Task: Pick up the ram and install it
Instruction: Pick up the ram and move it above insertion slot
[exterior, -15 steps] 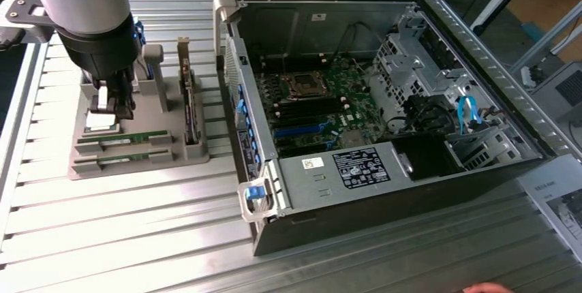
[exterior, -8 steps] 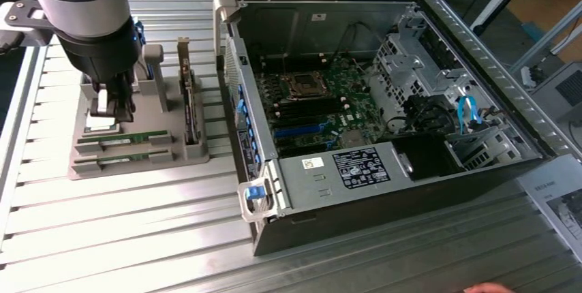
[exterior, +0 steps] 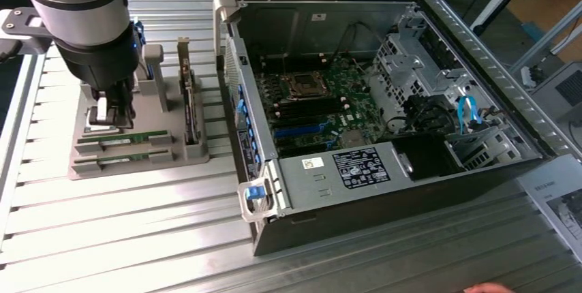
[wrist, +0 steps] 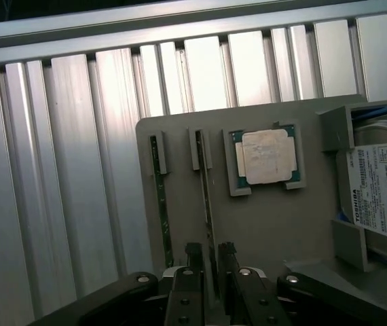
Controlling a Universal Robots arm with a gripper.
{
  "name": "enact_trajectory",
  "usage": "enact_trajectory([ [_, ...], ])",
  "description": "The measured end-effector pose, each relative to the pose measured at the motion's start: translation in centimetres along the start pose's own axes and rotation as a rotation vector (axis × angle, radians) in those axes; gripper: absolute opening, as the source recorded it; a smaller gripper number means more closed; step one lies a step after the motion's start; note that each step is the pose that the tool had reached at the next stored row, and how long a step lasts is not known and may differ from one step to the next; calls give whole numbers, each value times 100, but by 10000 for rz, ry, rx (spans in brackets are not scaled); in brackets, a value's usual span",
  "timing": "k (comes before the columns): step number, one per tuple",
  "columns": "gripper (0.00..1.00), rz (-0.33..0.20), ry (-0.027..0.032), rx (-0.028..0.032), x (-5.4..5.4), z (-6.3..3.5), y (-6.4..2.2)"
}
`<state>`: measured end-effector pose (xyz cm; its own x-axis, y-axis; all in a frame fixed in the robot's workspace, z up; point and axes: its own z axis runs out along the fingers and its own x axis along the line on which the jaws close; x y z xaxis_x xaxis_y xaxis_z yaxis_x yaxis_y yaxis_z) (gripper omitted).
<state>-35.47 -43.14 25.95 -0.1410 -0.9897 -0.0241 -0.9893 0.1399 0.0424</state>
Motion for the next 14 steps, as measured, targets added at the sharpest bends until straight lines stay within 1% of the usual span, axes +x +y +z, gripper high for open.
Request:
enact_trajectory([
  [14,24,0,-1,0,209,-6,-30],
])
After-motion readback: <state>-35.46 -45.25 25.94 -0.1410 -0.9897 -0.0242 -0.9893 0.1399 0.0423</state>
